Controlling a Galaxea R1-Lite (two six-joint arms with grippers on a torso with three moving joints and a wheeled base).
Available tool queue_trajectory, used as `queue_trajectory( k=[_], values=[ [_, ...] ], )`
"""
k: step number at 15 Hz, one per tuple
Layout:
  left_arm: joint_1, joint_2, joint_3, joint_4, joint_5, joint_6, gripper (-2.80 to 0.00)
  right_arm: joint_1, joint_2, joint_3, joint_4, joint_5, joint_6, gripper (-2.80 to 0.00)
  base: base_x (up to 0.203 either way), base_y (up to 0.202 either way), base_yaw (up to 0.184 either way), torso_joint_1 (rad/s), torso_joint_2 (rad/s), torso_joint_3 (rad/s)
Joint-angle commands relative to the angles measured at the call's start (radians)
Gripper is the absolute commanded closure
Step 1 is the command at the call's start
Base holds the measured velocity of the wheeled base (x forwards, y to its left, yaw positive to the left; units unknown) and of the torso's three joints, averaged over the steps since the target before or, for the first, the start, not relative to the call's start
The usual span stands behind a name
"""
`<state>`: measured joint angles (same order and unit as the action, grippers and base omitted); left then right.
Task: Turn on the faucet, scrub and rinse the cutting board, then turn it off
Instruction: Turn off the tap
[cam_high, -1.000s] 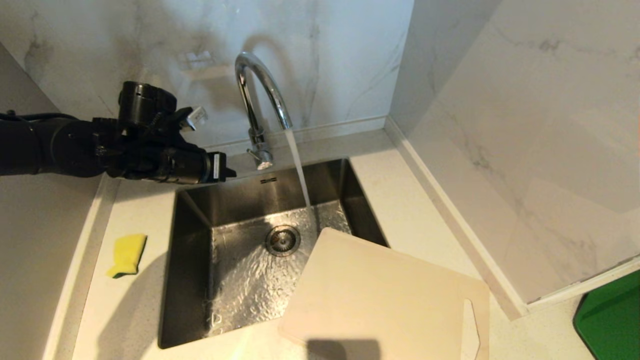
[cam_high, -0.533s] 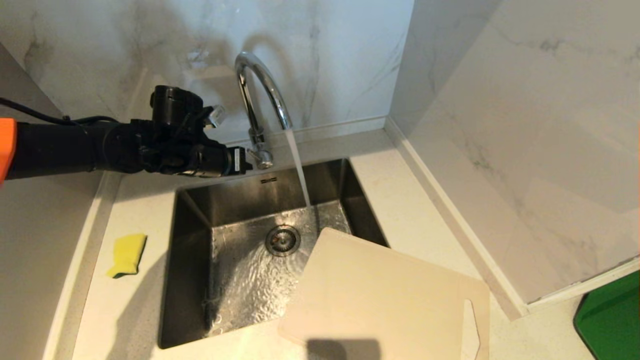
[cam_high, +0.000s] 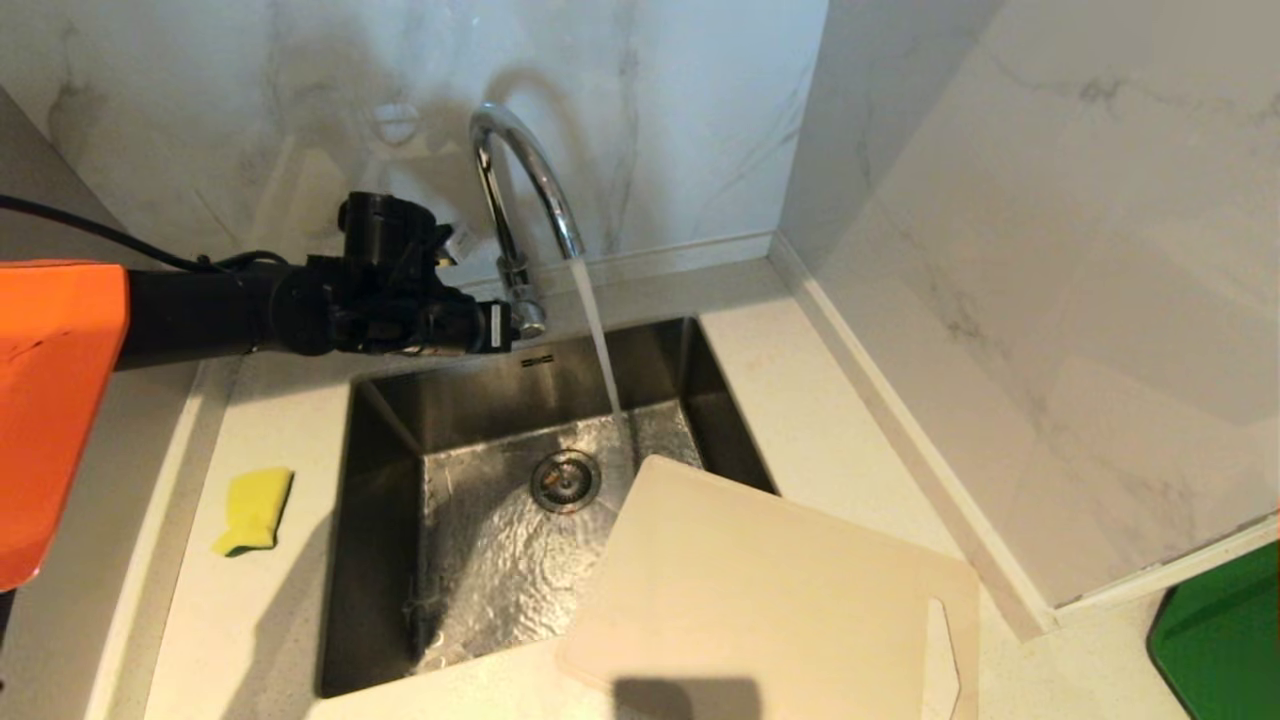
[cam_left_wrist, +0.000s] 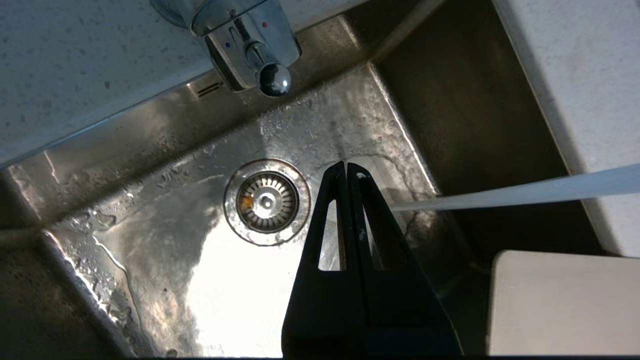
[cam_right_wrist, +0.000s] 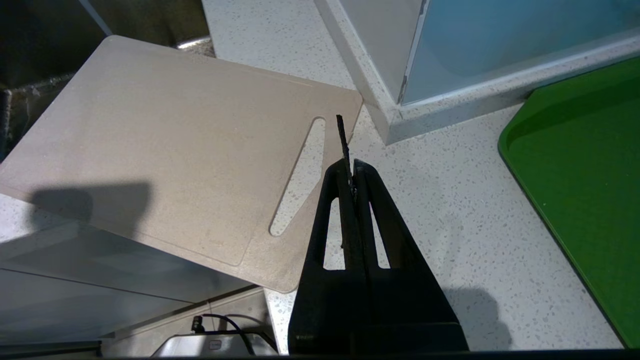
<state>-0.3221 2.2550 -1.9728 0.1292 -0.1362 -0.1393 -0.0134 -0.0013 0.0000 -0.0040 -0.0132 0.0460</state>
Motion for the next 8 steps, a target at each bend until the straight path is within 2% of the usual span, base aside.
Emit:
queue_trajectory(
  k=[1, 2, 8],
  values=[
    [0.0, 0.018, -0.003, -0.027, 0.006, 0.001, 0.0, 0.0, 0.0, 0.0, -0.001, 0.0, 0.0, 0.0, 0.0, 0.0, 0.0, 0.0, 0.0, 0.0],
    [0.0, 0.019, -0.003, -0.04, 0.028, 0.002, 0.0, 0.0, 0.0, 0.0, -0.001, -0.001, 0.0, 0.0, 0.0, 0.0, 0.0, 0.0, 0.0, 0.0],
    [0.002, 0.018, -0.003, -0.107, 0.064, 0.006, 0.0, 0.0, 0.0, 0.0, -0.001, 0.001, 0.0, 0.0, 0.0, 0.0, 0.0, 0.0, 0.0, 0.0]
  ],
)
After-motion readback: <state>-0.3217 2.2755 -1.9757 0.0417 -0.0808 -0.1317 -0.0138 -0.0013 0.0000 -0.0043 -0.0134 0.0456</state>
